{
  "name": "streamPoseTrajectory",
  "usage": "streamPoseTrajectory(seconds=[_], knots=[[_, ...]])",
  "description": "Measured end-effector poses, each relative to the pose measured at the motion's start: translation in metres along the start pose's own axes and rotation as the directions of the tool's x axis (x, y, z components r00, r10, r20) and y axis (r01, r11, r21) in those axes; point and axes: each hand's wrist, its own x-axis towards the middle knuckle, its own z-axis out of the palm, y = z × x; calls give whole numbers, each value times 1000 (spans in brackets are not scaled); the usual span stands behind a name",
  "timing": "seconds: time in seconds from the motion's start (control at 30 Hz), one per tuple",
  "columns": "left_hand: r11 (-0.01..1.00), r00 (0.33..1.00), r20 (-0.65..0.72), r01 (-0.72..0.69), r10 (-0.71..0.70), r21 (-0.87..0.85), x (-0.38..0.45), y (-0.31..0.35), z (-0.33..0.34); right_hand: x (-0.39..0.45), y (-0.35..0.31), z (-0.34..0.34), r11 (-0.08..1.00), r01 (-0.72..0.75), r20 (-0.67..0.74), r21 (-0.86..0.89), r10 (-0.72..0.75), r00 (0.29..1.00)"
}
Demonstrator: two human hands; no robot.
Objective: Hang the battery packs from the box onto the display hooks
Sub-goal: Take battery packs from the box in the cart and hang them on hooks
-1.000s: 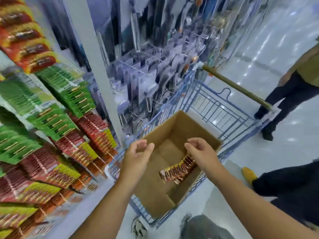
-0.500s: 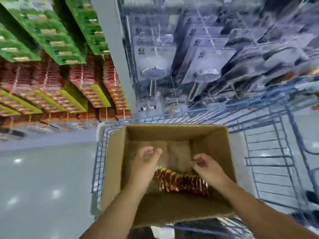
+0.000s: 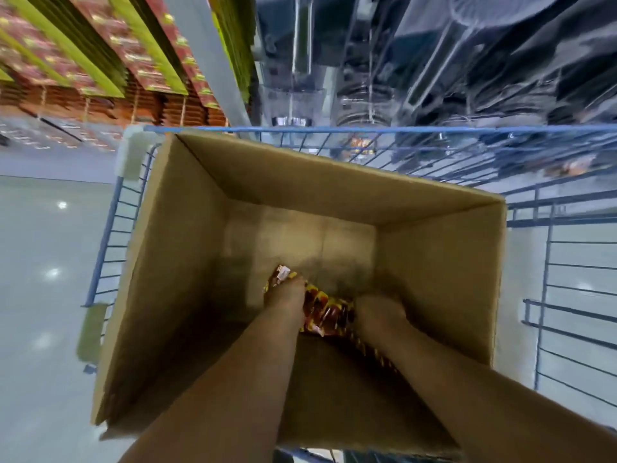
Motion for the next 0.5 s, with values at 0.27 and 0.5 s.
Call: streamPoseTrajectory(seconds=[0.27,0.5], knots=[[976,980,90,166,-180,142,52,-14,45,32,-21,12,953,-49,-13,-299,47,999],[989,997,-79,14,-2,148,132,-50,47,42,-12,3,949,-119,29,-290,133,991]])
